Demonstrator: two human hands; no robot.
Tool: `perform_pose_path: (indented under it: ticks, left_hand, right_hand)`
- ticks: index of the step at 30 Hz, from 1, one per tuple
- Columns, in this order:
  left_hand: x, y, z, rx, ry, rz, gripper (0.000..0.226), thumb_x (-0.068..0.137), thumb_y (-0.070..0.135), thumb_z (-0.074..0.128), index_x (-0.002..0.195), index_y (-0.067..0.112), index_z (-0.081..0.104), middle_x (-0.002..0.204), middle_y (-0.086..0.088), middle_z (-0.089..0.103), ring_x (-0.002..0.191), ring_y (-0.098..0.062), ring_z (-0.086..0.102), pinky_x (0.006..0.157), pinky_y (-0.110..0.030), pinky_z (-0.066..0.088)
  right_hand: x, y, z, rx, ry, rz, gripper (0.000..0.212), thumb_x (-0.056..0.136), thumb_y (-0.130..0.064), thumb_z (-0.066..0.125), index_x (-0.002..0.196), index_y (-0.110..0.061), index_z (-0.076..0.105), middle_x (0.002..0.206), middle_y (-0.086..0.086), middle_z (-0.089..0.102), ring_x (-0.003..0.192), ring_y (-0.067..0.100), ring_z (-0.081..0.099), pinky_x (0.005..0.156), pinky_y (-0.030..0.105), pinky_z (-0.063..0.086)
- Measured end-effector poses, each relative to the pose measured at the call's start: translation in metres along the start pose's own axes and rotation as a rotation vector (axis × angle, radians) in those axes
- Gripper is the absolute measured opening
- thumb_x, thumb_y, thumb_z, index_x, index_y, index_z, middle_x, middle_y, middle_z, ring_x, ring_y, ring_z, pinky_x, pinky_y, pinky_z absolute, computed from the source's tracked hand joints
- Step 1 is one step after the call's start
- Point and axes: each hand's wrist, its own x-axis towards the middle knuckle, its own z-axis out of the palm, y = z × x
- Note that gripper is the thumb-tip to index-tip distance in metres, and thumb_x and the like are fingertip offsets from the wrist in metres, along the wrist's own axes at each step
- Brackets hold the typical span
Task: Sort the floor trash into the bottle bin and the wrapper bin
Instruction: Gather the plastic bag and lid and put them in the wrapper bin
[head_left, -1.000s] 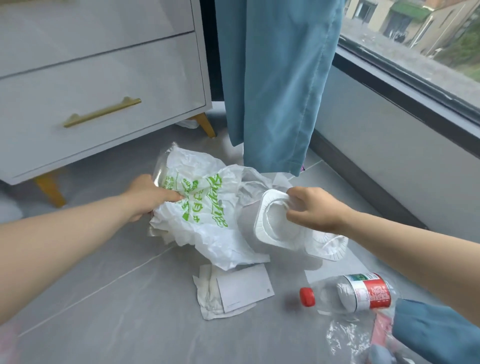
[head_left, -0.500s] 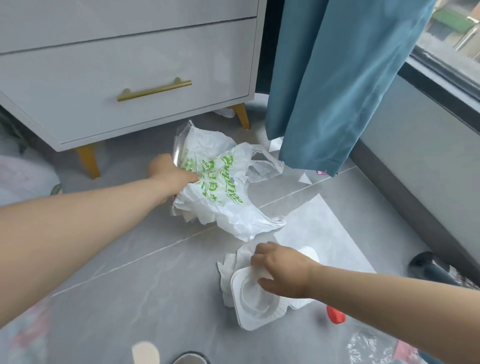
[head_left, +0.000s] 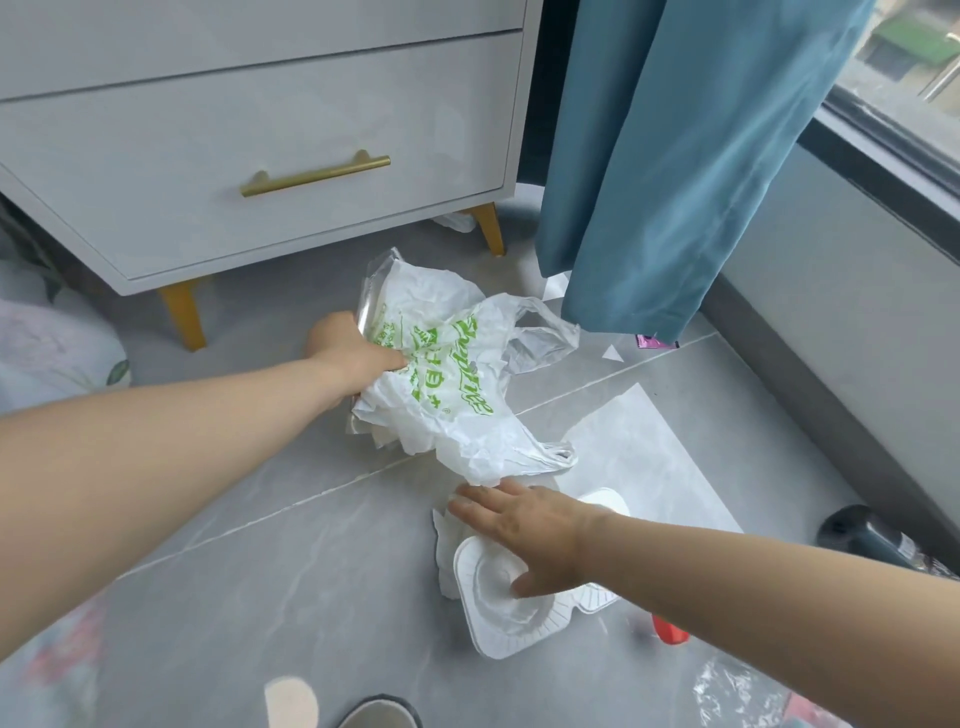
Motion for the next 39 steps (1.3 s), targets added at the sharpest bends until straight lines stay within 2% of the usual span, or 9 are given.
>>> perform_pose_path:
  ticks: [6,14,20,24,27,30,32,35,39]
  left_hand:
    - [0.004,-0.005,0.005,0.01,-0.001,0.0,0.046,0.064,0.03,0.085,0.098,0.007,0.065,0.097,-0.009,0.068,0.086,-0.028,0.065,0.074,-0.036,0.056]
    - [0.006,-0.008,0.008,0.028,-0.008,-0.003,0.049,0.063,0.033,0.085,0.099,0.008,0.064,0.097,-0.009,0.068,0.087,-0.028,0.065,0.076,-0.038,0.056]
    - [0.005,-0.01,0.012,0.031,-0.019,0.0,0.048,0.065,0.031,0.084,0.101,0.007,0.063,0.099,-0.008,0.067,0.086,-0.027,0.064,0.072,-0.034,0.054]
    - [0.003,-0.012,0.014,0.006,-0.04,0.002,0.046,0.063,0.031,0.085,0.098,0.009,0.064,0.096,-0.007,0.068,0.084,-0.026,0.065,0.075,-0.037,0.057]
    - [0.001,-0.015,0.017,-0.011,-0.057,0.003,0.045,0.063,0.03,0.085,0.097,0.009,0.065,0.095,-0.007,0.069,0.083,-0.026,0.066,0.076,-0.038,0.057]
    - [-0.003,-0.016,0.019,-0.014,-0.067,0.007,0.041,0.065,0.027,0.084,0.096,0.009,0.066,0.093,-0.007,0.069,0.083,-0.026,0.066,0.076,-0.037,0.056]
    - [-0.004,-0.016,0.02,-0.024,-0.069,0.01,0.036,0.066,0.025,0.084,0.094,0.009,0.066,0.091,-0.006,0.069,0.081,-0.025,0.066,0.073,-0.035,0.056]
    - [-0.005,-0.015,0.019,-0.017,-0.1,0.015,0.029,0.067,0.023,0.083,0.086,0.01,0.064,0.083,-0.005,0.067,0.075,-0.024,0.064,0.064,-0.029,0.05]
    - [-0.001,-0.015,0.017,-0.04,-0.191,0.036,0.033,0.064,0.022,0.085,0.088,0.009,0.067,0.085,-0.007,0.072,0.078,-0.025,0.069,0.074,-0.036,0.057]
  right_hand:
    - [0.004,0.0,0.006,0.117,0.015,0.049,0.104,0.078,-0.051,0.069,0.154,-0.027,0.002,0.16,-0.002,0.011,0.14,0.027,0.027,0.113,0.041,0.029]
    - [0.01,-0.005,0.003,0.142,0.021,0.13,0.111,0.07,-0.057,0.076,0.152,-0.023,0.008,0.15,0.004,0.031,0.134,0.027,0.033,0.111,0.039,0.033]
    - [0.014,-0.017,0.018,-0.037,0.013,0.151,0.082,0.077,-0.028,0.075,0.142,-0.012,0.027,0.131,0.013,0.038,0.119,0.031,0.041,0.093,0.042,0.042]
    - [0.01,-0.01,0.015,0.145,-0.012,0.244,0.062,0.081,-0.019,0.07,0.133,-0.006,0.038,0.128,0.015,0.047,0.117,0.033,0.049,0.093,0.036,0.041]
    - [0.004,-0.001,0.005,0.285,0.06,0.279,0.033,0.083,-0.018,0.063,0.113,-0.007,0.056,0.114,0.014,0.056,0.107,0.03,0.054,0.082,0.032,0.042]
    - [-0.013,0.011,-0.008,0.461,0.097,0.314,0.017,0.081,-0.022,0.067,0.094,-0.015,0.059,0.093,0.003,0.057,0.088,0.022,0.053,0.067,0.027,0.04]
    - [-0.03,0.023,-0.019,0.563,0.083,0.347,0.014,0.081,-0.023,0.069,0.084,-0.024,0.056,0.083,-0.006,0.054,0.08,0.015,0.049,0.059,0.021,0.035]
    - [-0.058,0.052,-0.033,0.713,0.137,0.421,0.016,0.078,-0.021,0.075,0.083,-0.023,0.061,0.084,-0.007,0.062,0.078,0.009,0.055,0.068,0.021,0.045]
    - [-0.09,0.104,-0.041,0.801,0.372,0.616,0.016,0.077,-0.018,0.079,0.088,-0.02,0.067,0.085,-0.004,0.07,0.074,0.005,0.061,0.069,0.018,0.048]
